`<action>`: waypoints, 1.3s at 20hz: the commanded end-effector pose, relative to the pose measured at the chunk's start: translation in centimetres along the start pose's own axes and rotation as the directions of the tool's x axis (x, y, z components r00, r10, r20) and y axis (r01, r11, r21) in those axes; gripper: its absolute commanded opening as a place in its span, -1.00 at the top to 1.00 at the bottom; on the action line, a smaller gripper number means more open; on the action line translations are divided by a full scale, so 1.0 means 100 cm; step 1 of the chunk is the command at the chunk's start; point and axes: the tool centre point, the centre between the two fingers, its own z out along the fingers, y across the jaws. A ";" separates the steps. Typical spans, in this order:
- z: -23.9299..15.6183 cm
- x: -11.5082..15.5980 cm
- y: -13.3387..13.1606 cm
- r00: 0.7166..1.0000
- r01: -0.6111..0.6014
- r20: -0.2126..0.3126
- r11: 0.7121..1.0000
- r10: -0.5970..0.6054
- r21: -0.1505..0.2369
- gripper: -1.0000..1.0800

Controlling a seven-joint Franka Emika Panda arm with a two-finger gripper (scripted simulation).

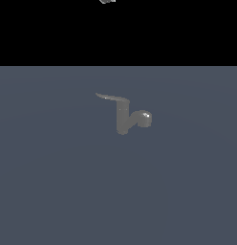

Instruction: Turn on the faucet by rotating a designated handle.

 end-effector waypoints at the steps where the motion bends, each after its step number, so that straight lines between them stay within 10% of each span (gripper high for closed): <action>1: 0.011 0.016 -0.013 0.998 -0.069 0.004 0.998 0.069 0.007 1.00; 12: 0.075 0.082 -0.063 0.933 -0.360 0.002 0.933 0.360 0.013 1.00; 26: 0.179 0.147 -0.116 0.746 -0.664 -0.054 0.747 0.664 0.015 1.00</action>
